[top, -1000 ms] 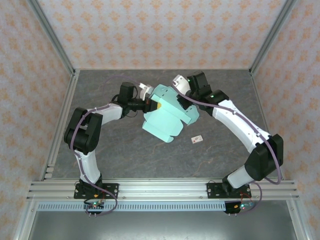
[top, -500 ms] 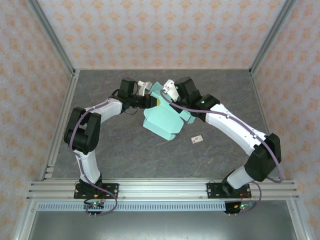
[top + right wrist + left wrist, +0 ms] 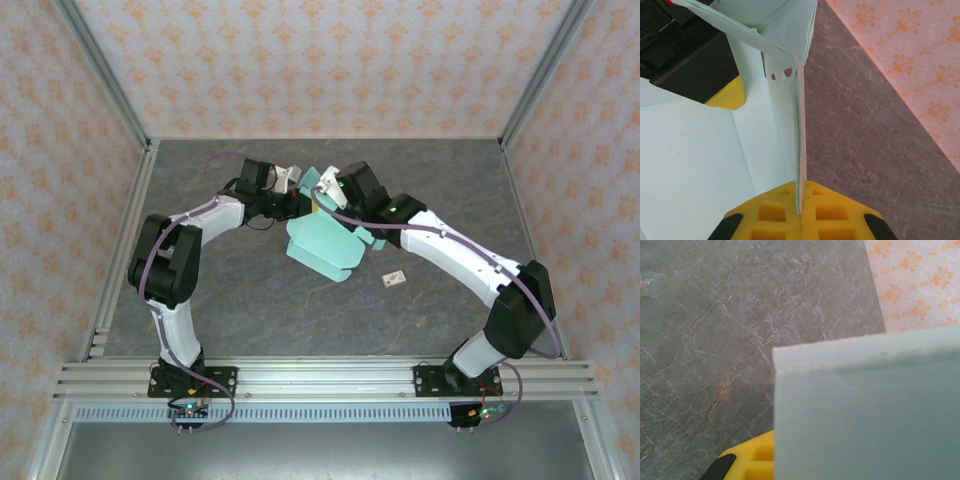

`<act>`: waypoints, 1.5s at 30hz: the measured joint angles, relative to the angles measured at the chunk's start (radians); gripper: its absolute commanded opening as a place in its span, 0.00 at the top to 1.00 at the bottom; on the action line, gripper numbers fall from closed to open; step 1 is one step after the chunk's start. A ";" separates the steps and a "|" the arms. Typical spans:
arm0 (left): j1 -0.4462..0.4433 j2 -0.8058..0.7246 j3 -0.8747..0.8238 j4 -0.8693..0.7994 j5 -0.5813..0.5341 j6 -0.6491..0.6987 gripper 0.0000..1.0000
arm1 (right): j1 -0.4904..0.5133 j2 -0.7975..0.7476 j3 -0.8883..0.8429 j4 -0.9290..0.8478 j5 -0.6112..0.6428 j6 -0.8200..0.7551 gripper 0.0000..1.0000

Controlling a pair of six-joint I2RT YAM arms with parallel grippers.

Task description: Fold the paper box

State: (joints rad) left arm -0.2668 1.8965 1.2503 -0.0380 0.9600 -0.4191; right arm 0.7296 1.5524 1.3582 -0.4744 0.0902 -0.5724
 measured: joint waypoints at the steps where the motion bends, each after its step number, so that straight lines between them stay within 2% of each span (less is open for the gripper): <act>1: 0.000 0.003 0.000 0.000 0.000 -0.007 1.00 | 0.003 0.002 -0.002 0.001 0.000 0.004 1.00; 8: -0.006 0.006 0.004 0.006 -0.044 -0.026 1.00 | 0.053 0.037 -0.013 0.004 -0.033 0.016 1.00; 15: -0.006 0.006 0.004 -0.017 -0.053 -0.001 1.00 | 0.050 0.053 0.013 -0.013 0.013 0.006 1.00; 28: -0.015 -0.011 -0.004 -0.053 -0.026 0.080 1.00 | -0.060 0.084 0.110 -0.070 0.009 0.001 1.00; 32: -0.012 -0.024 -0.031 -0.058 -0.026 0.092 0.91 | -0.077 0.106 0.126 -0.090 -0.019 0.008 1.00; 35: -0.012 -0.030 -0.055 -0.061 -0.027 0.108 0.78 | -0.098 0.121 0.130 -0.105 -0.059 0.015 1.00; 37: -0.012 -0.042 -0.075 -0.058 -0.036 0.114 0.62 | -0.112 0.128 0.130 -0.131 -0.089 0.019 1.00; 39: -0.012 -0.065 -0.101 -0.059 -0.049 0.118 0.54 | -0.127 0.132 0.133 -0.156 -0.124 0.020 1.00; 43: -0.012 -0.122 -0.147 -0.062 -0.074 0.114 0.44 | -0.153 0.147 0.163 -0.208 -0.187 0.003 1.00; 45: -0.012 -0.148 -0.166 -0.071 -0.108 0.115 0.42 | -0.162 0.161 0.184 -0.227 -0.204 -0.016 1.00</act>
State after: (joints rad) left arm -0.2787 1.7481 1.0847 -0.1089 0.8520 -0.3042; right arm 0.5678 1.7138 1.5425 -0.7017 -0.1135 -0.5884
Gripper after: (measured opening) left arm 0.562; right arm 0.045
